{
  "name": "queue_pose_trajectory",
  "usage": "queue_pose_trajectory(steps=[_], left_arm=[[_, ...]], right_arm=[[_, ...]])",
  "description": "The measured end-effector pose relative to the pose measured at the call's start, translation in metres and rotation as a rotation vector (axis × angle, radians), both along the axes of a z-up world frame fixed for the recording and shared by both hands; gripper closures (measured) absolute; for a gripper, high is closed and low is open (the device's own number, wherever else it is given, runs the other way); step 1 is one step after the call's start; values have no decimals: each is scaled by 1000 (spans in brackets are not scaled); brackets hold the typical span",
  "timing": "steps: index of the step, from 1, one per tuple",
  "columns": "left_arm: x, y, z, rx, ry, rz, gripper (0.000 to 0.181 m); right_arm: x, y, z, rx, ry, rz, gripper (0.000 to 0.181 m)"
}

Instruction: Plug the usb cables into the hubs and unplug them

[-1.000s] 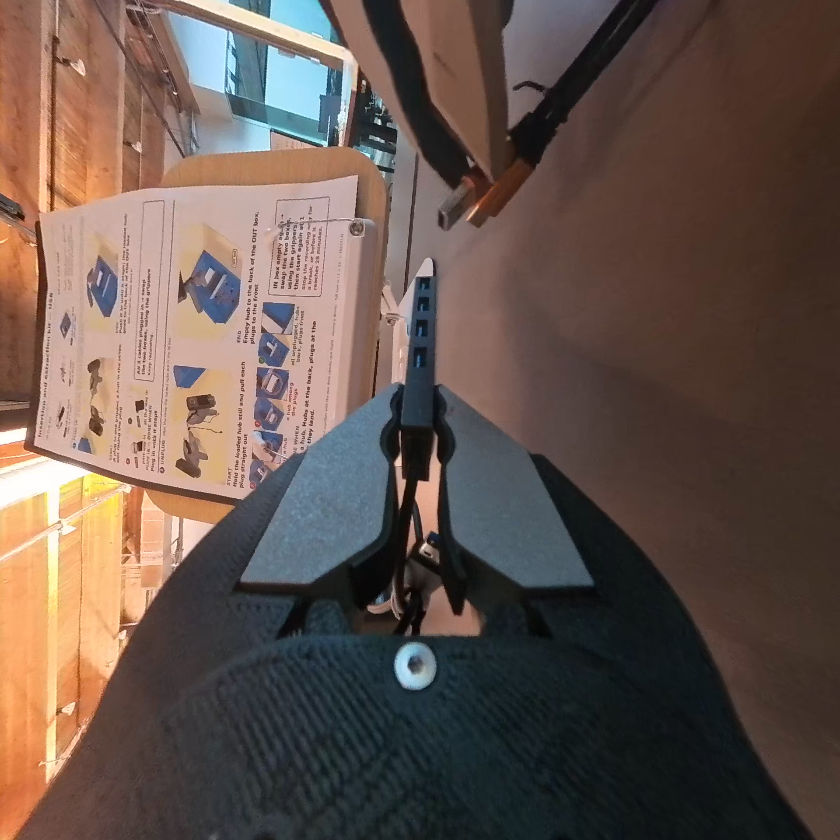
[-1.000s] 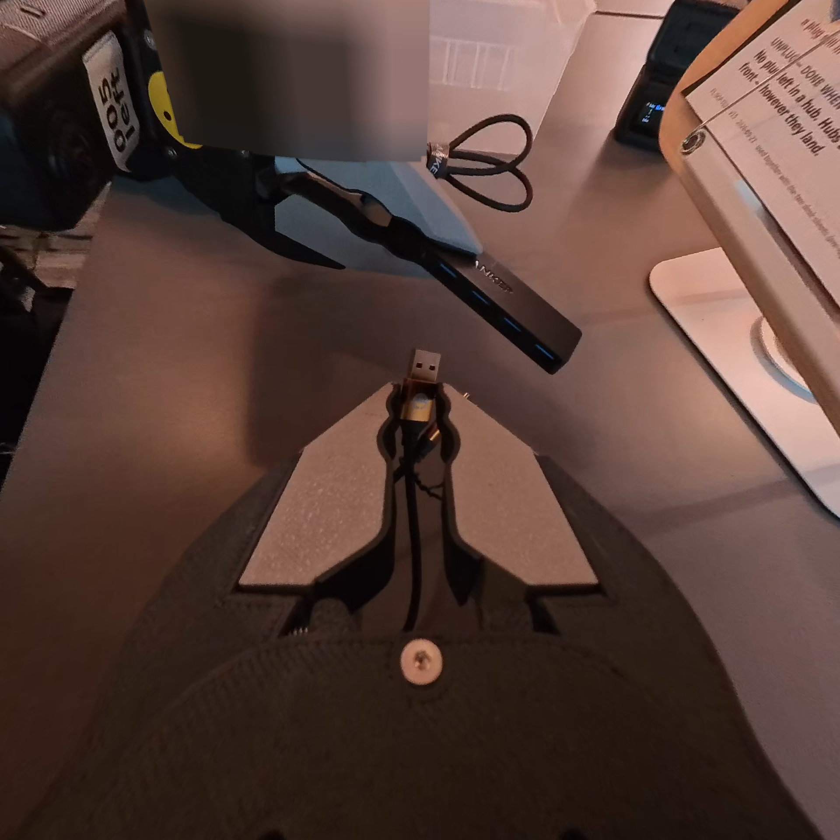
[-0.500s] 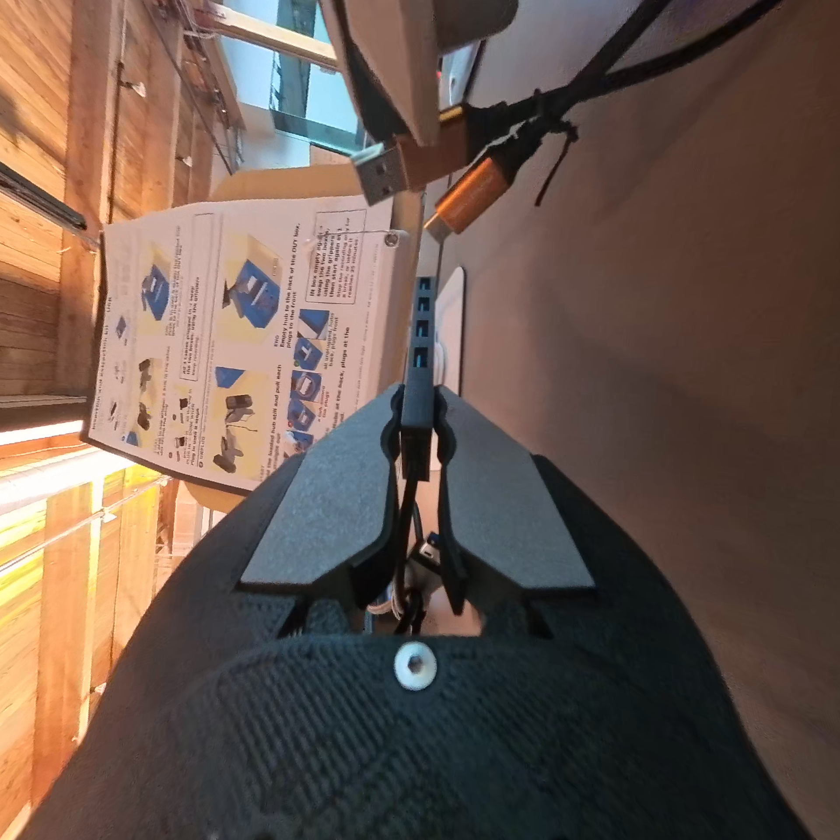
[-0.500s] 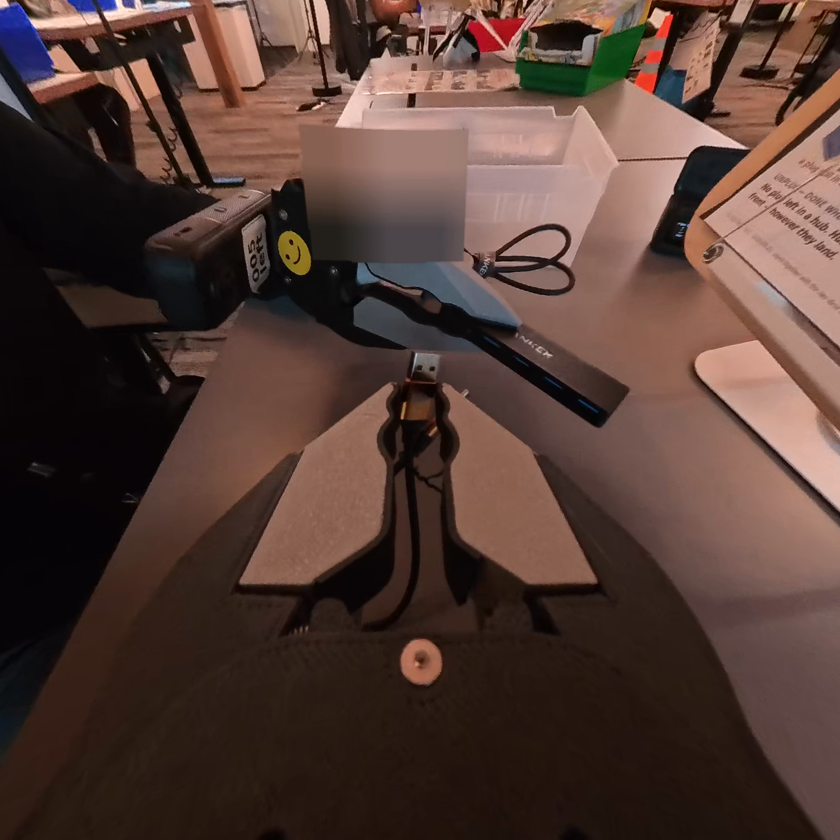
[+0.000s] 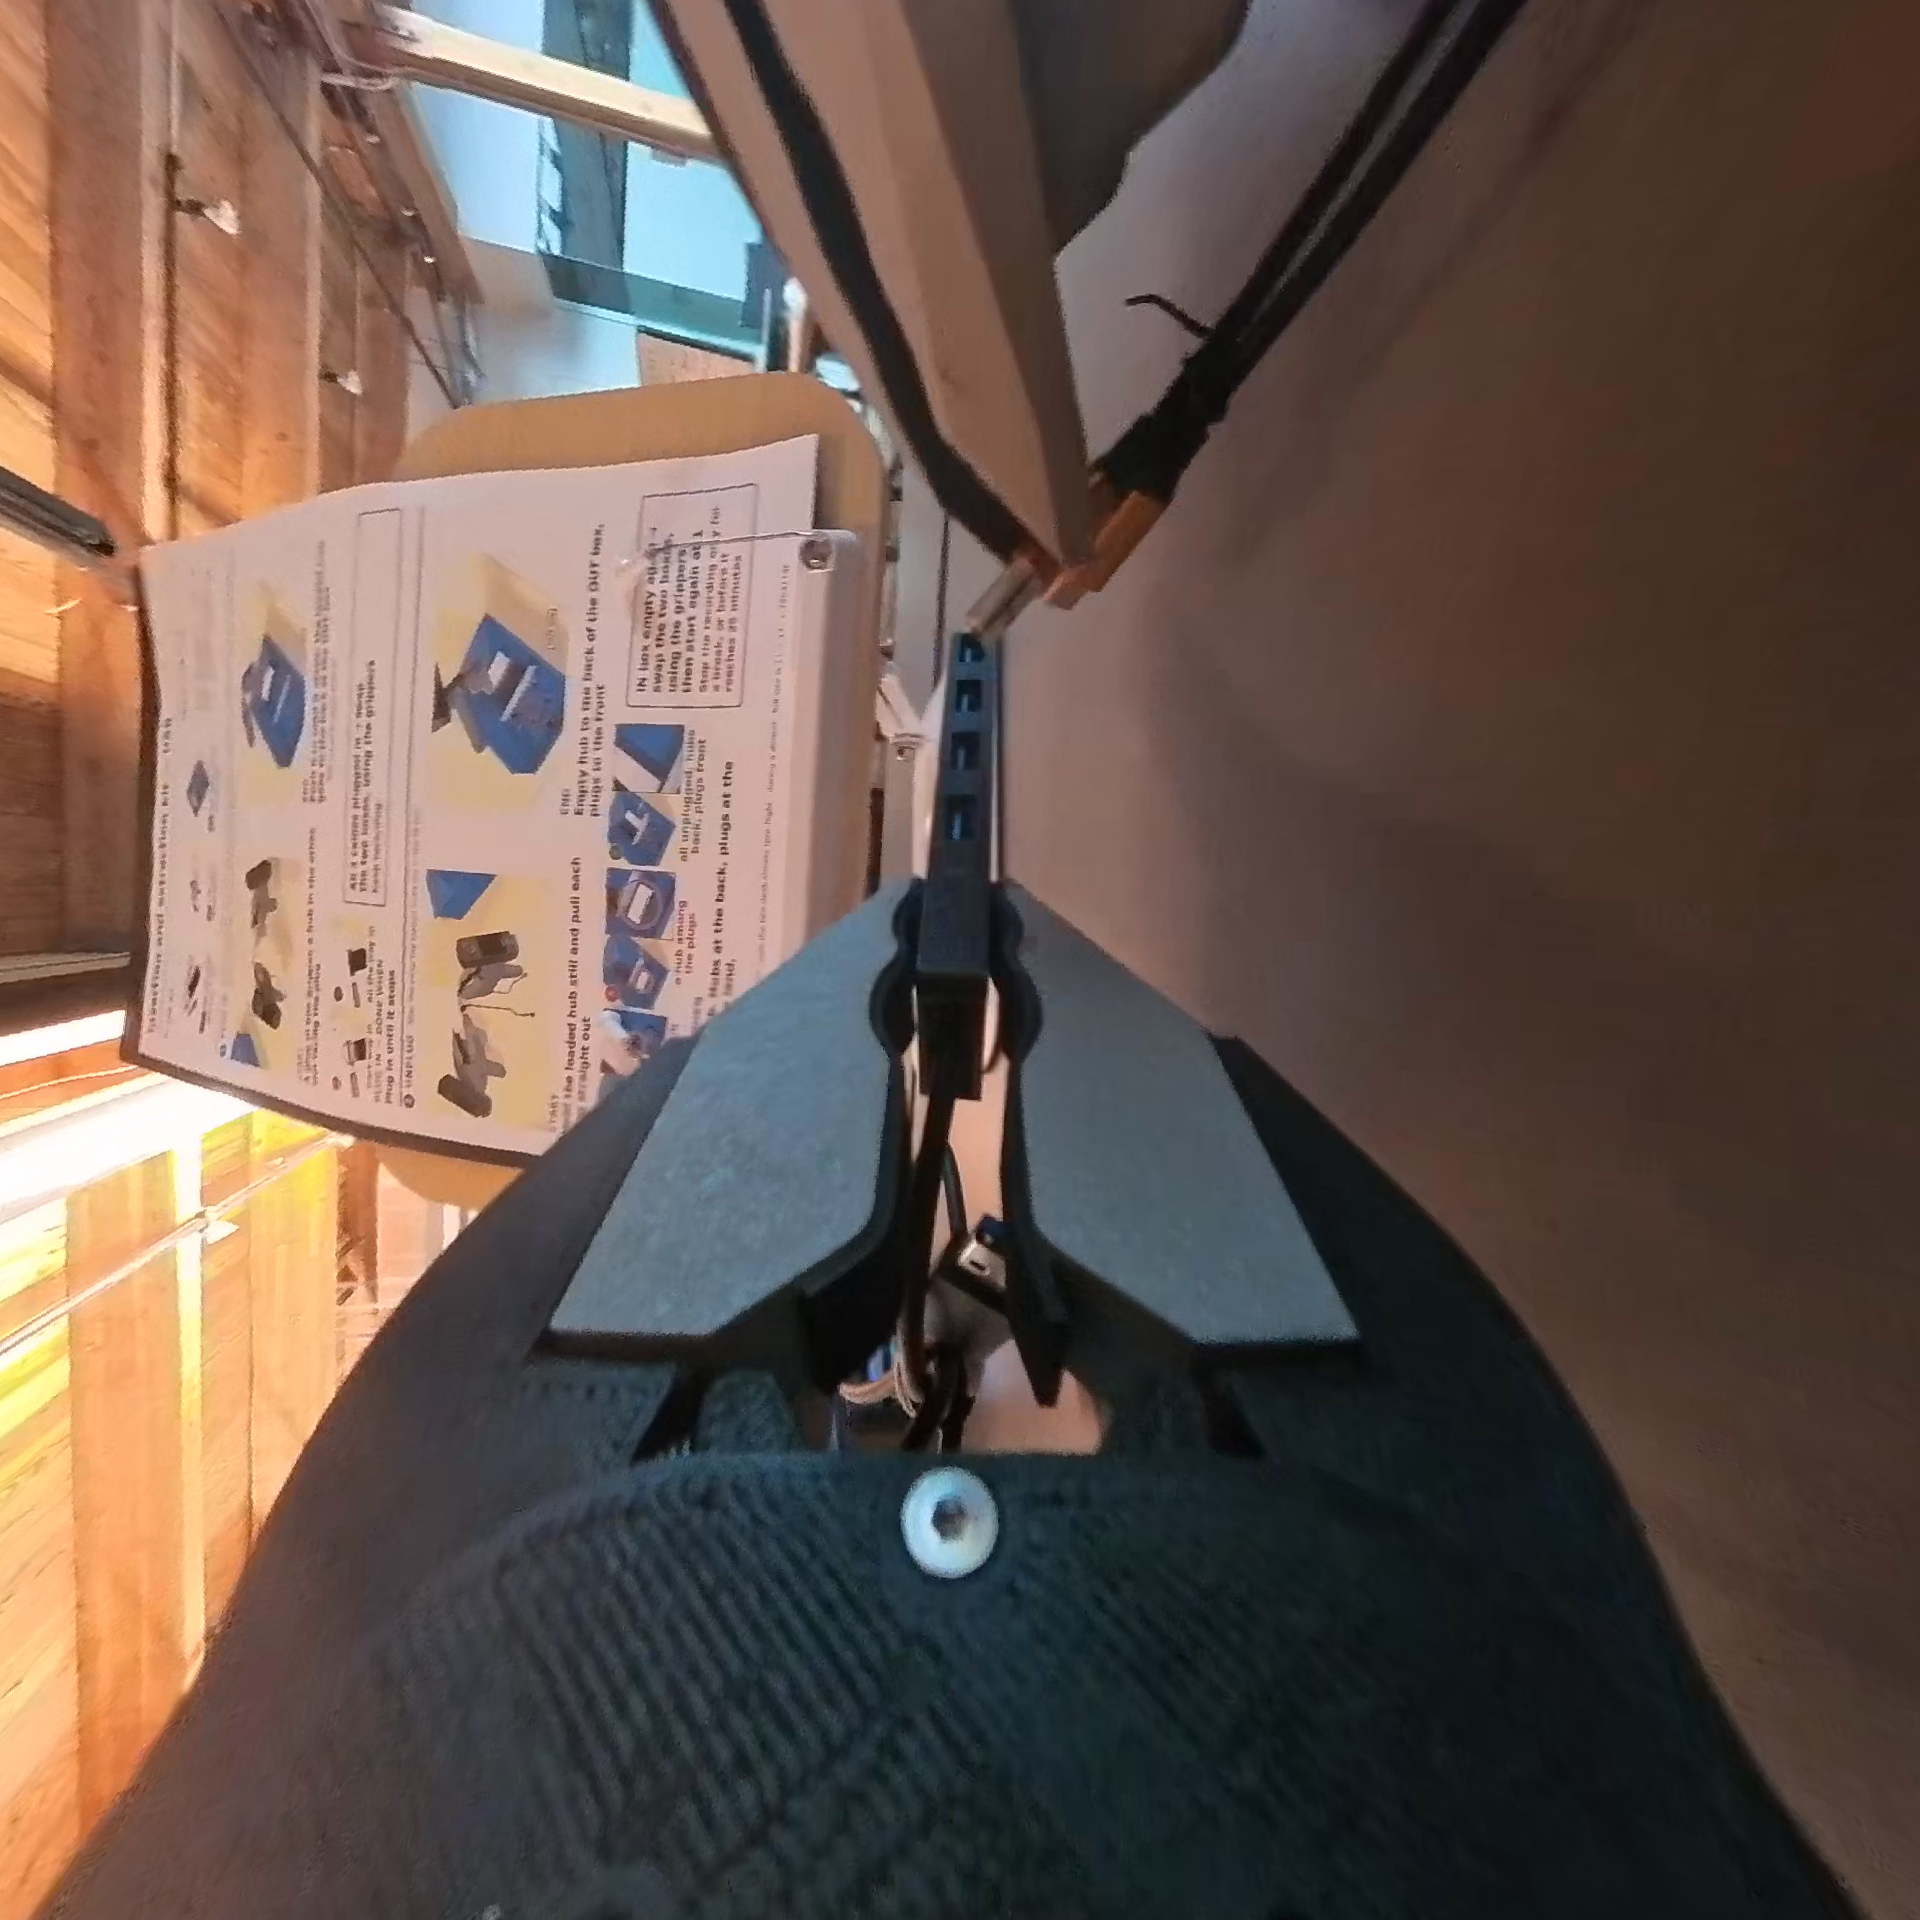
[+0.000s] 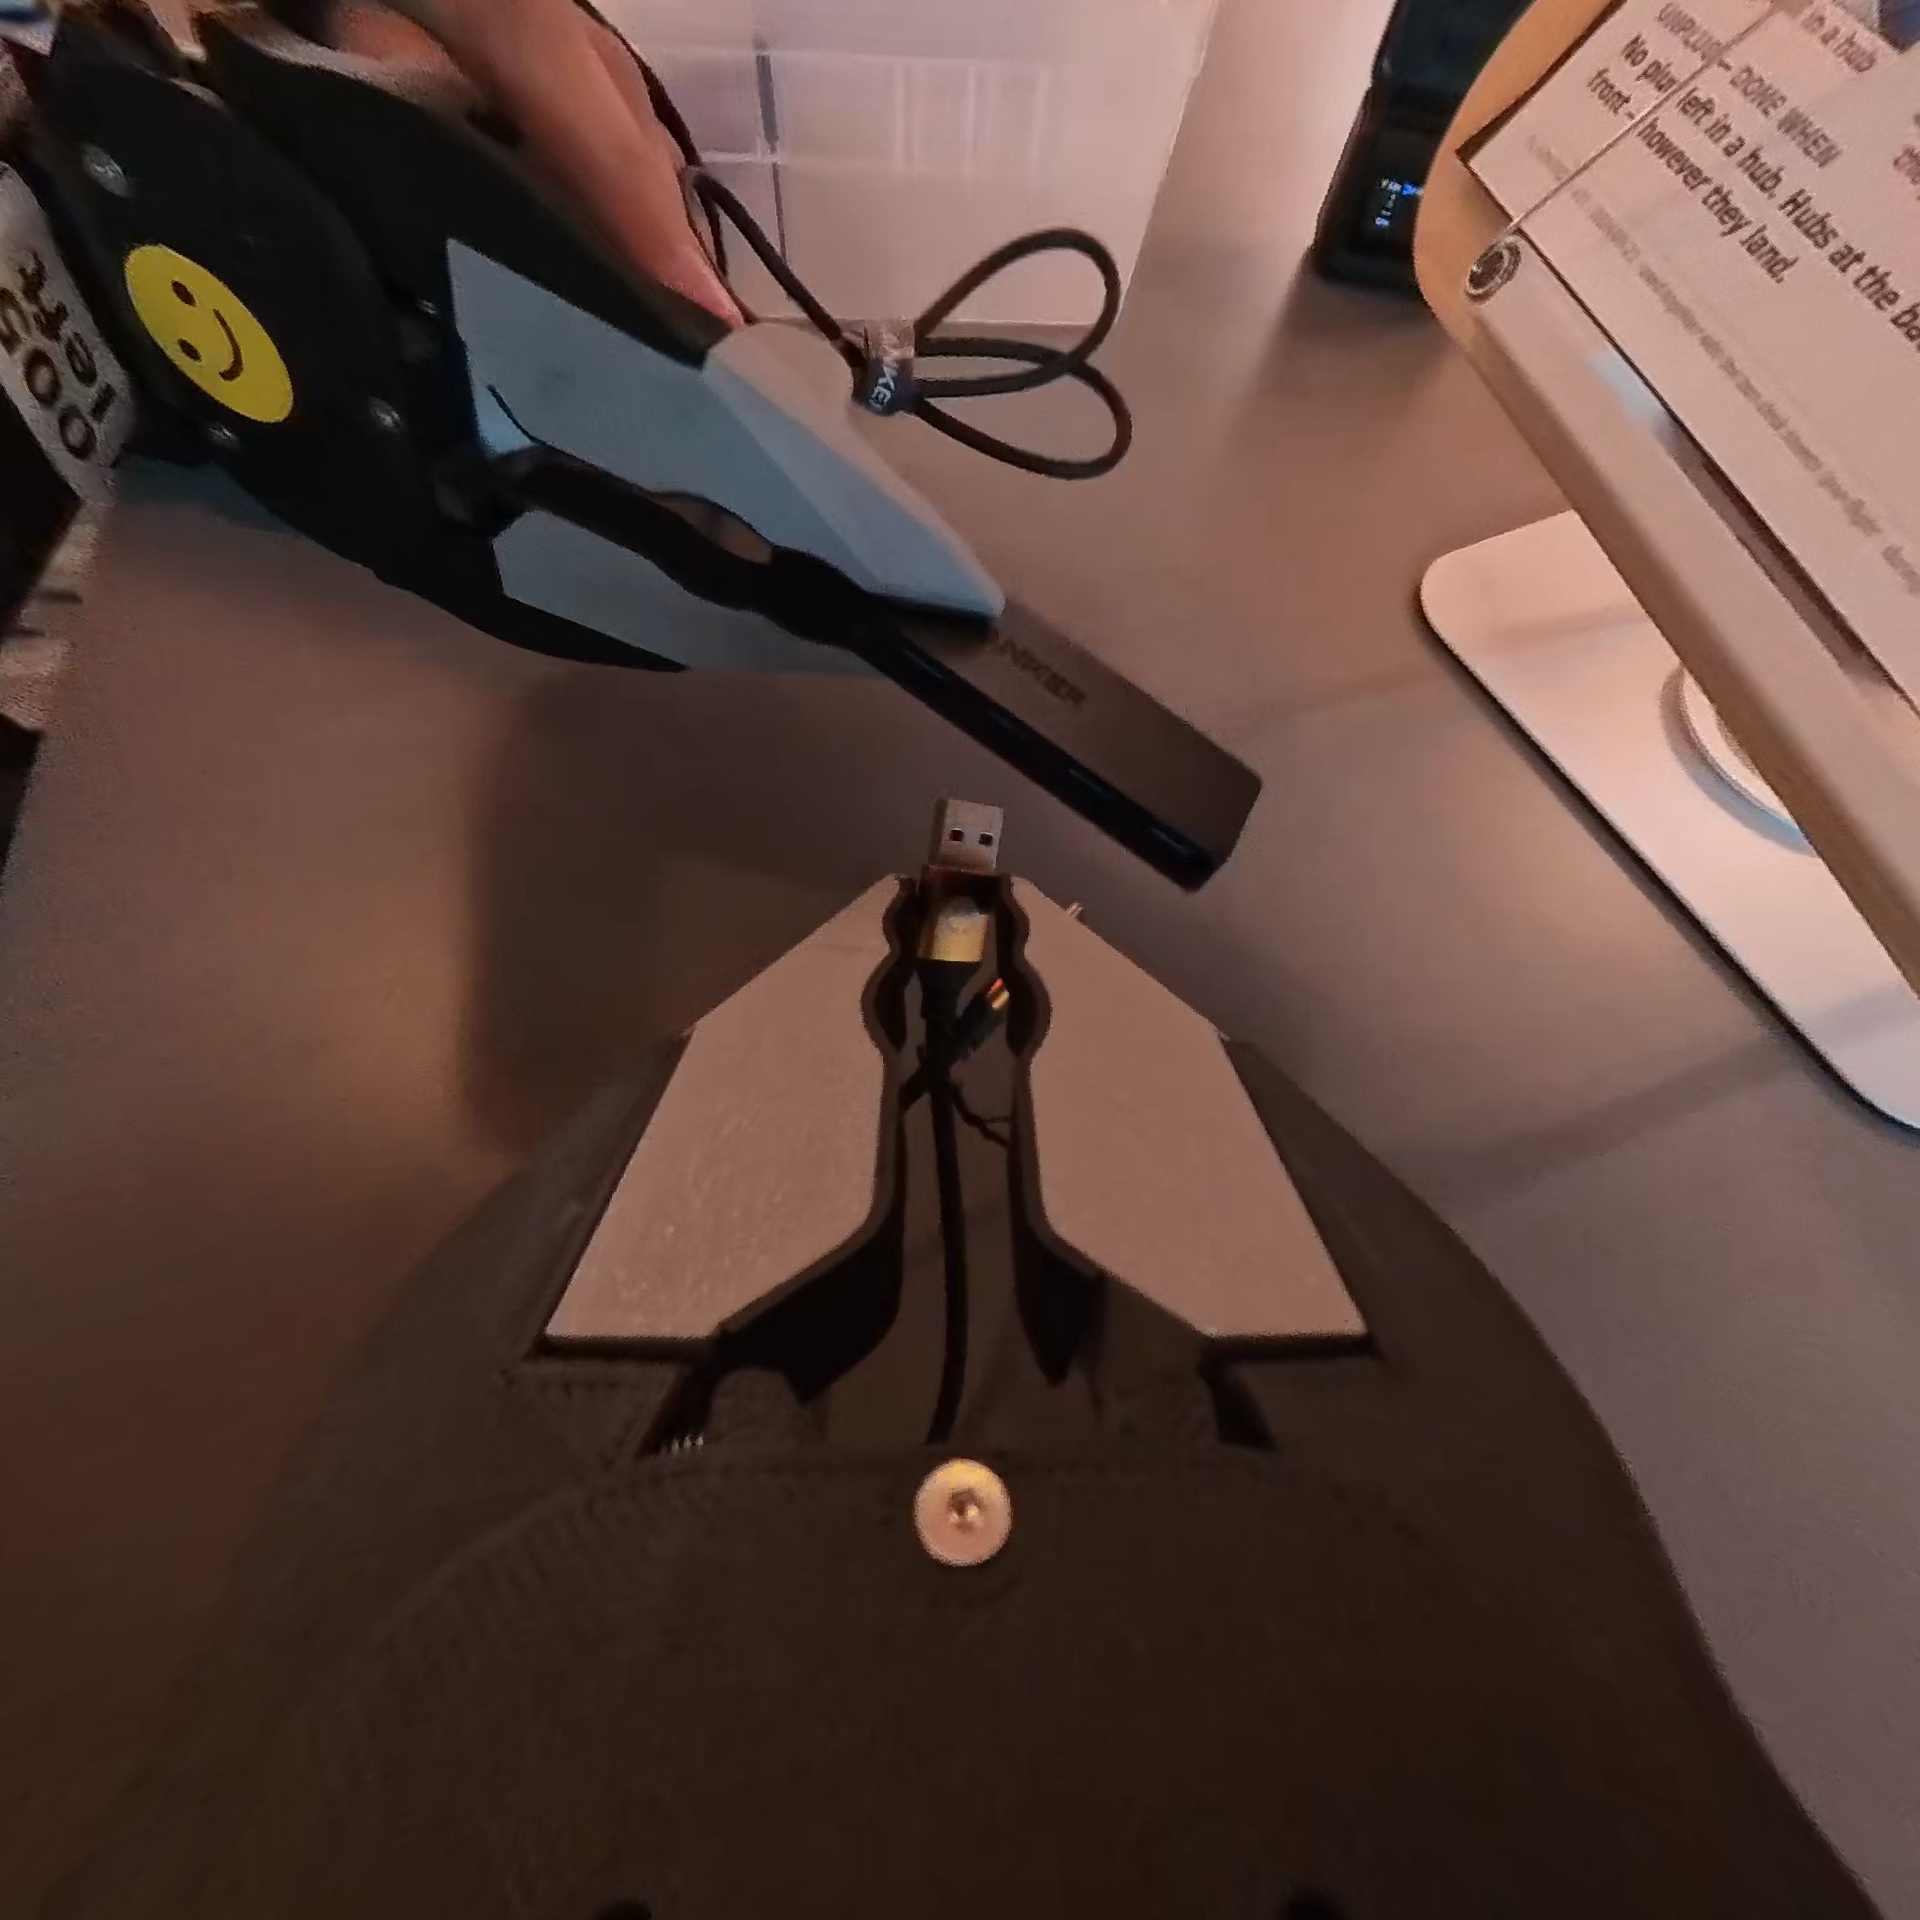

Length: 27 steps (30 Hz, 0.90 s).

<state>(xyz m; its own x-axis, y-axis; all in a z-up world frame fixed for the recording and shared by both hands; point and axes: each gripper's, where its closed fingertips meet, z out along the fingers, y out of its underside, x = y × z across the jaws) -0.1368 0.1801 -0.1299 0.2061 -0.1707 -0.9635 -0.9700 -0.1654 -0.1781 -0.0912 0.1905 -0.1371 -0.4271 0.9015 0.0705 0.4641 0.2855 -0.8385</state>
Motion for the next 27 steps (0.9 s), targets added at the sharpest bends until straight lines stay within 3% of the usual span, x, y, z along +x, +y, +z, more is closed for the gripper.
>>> queue_pose_trajectory(steps=[7, 12, 19, 27], left_arm=[[12, -1, -11, -51, 20, -21, 172], [20, -5, -10, -77, -65, -50, 173], [2, -2, -19, -127, -127, -20, 173], [5, -8, -15, -174, -306, -81, 173]], right_arm=[[-8, 4, -14, 139, -34, -63, 170], [-11, 6, -19, 133, -51, -87, 169], [9, 23, -60, 355, -257, -75, 168], [-6, 14, -18, 379, -8, -82, 136]])
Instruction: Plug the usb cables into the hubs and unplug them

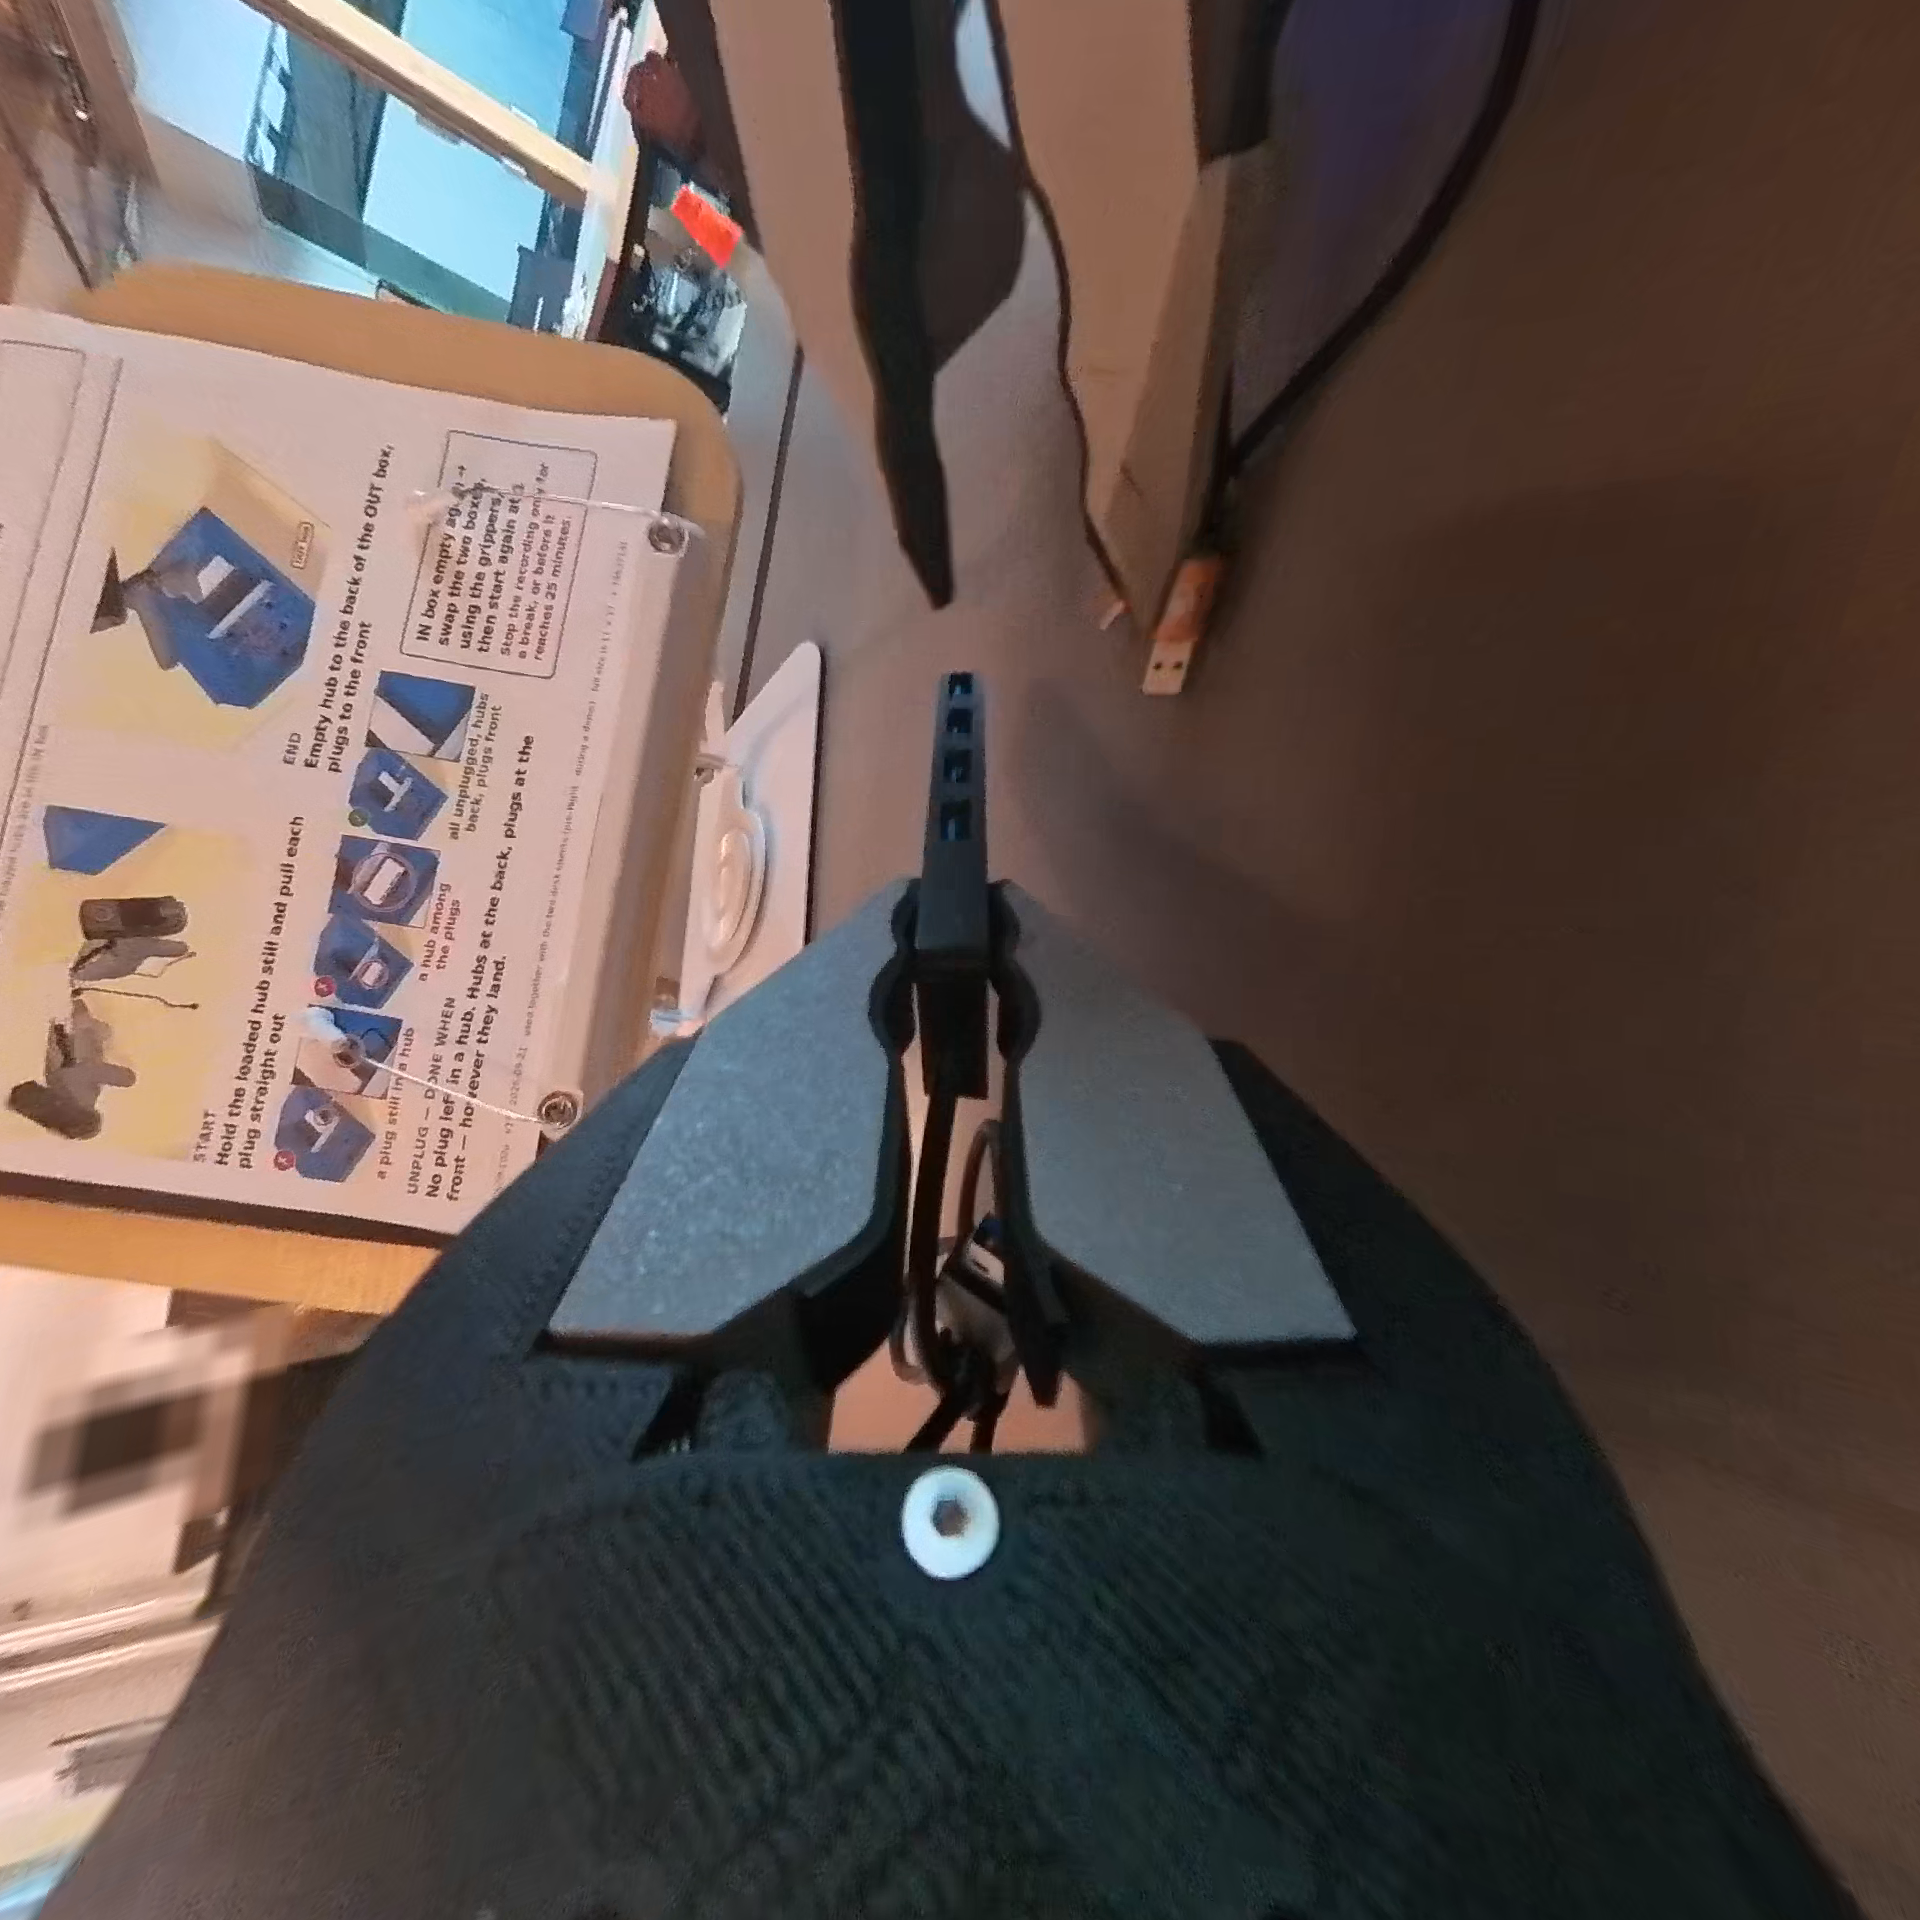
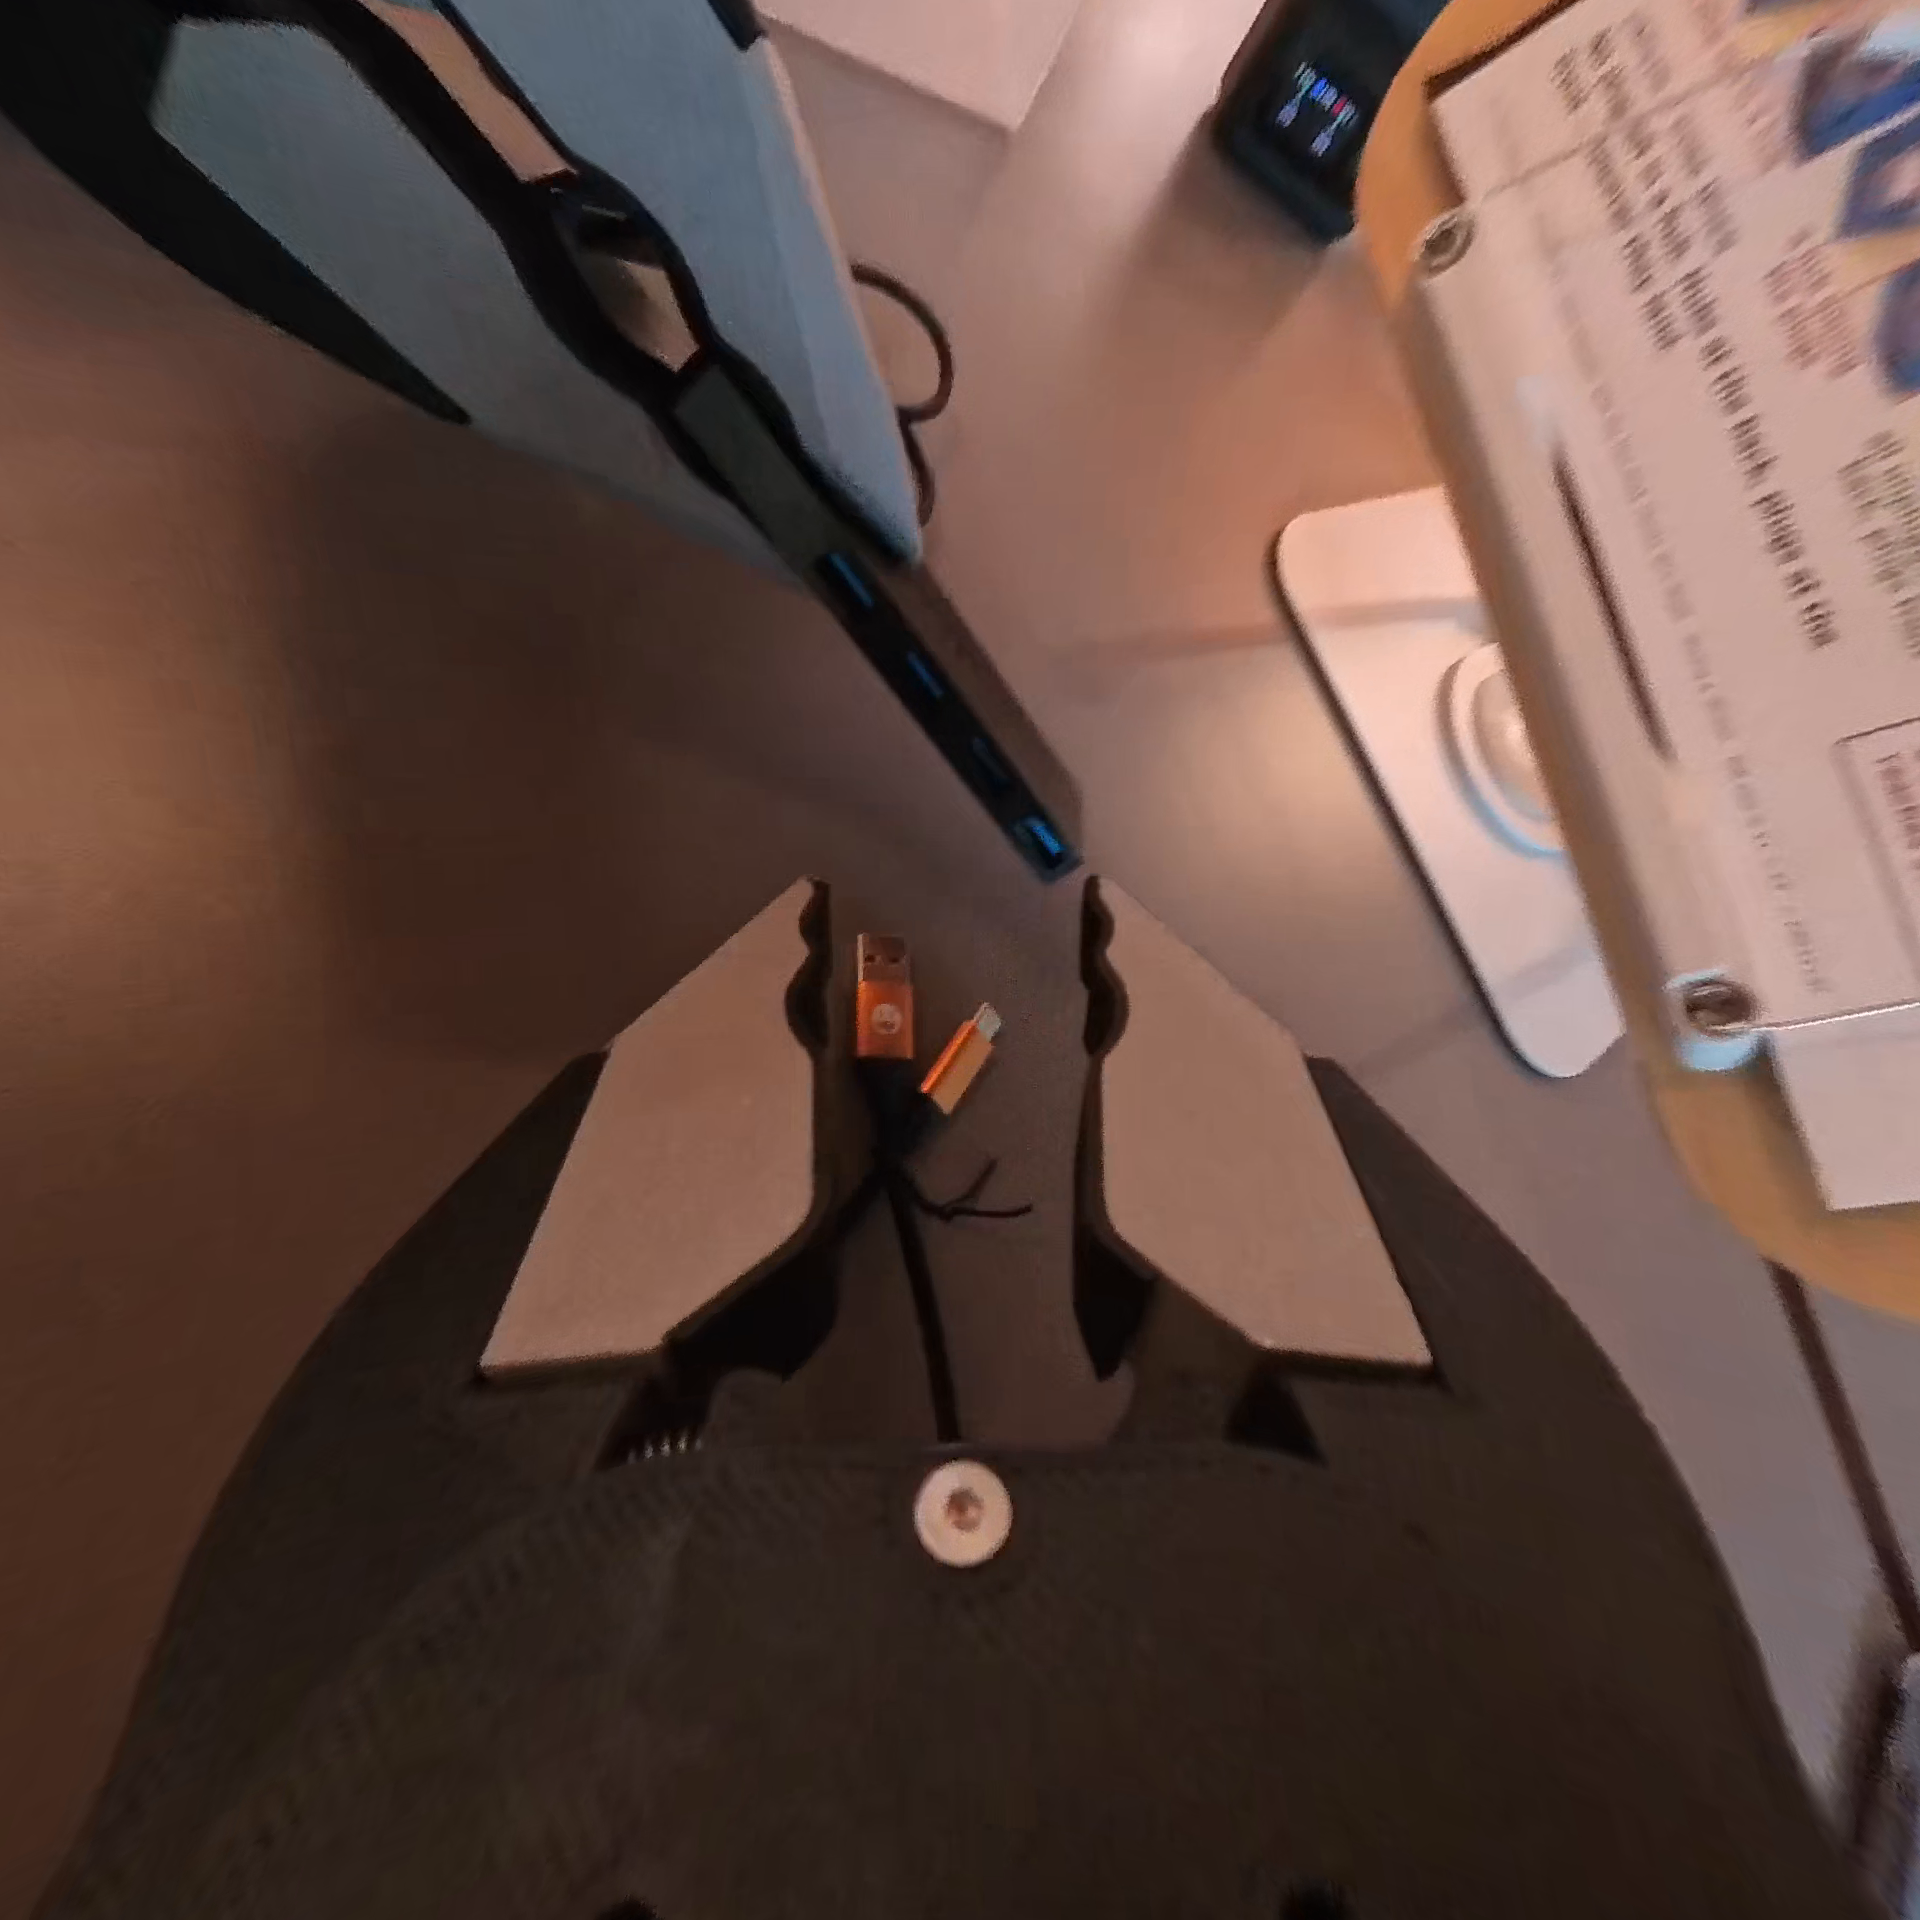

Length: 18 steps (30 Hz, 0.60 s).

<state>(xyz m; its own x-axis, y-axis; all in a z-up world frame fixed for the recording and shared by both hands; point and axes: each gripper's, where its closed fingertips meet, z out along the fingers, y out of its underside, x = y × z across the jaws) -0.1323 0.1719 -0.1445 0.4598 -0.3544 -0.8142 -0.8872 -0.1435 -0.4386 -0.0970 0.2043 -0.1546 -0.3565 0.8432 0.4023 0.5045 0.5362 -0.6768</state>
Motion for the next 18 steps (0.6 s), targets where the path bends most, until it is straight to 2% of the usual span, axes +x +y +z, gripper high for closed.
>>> queue_pose_trajectory(steps=[4, 5, 6, 8, 11, 12, 15, 18], left_arm=[[20, -7, 8, -3, -85, -92, 173], [25, -9, 11, 2, -108, -111, 173], [31, -11, 15, 4, -143, -134, 173], [38, -15, 18, -25, -228, -165, 173], [38, -16, 22, -17, -319, -219, 170], [36, -17, 21, -37, -339, -223, 163], [15, -13, 7, -111, -304, -122, 147], [17, -16, 8, -127, -345, -144, 150]], right_arm=[[-9, 4, 4, 176, 68, -32, 136], [-10, -1, 1, 188, 59, -13, 145], [-10, -3, -2, 209, 47, -1, 164], [-9, -4, -4, 274, 46, 14, 169], [-8, -6, 3, 259, 72, 22, 170], [-8, -6, 4, 256, 80, 28, 171], [-8, -11, 6, 258, 100, 58, 173], [-8, -15, 4, 259, 101, 81, 174]])
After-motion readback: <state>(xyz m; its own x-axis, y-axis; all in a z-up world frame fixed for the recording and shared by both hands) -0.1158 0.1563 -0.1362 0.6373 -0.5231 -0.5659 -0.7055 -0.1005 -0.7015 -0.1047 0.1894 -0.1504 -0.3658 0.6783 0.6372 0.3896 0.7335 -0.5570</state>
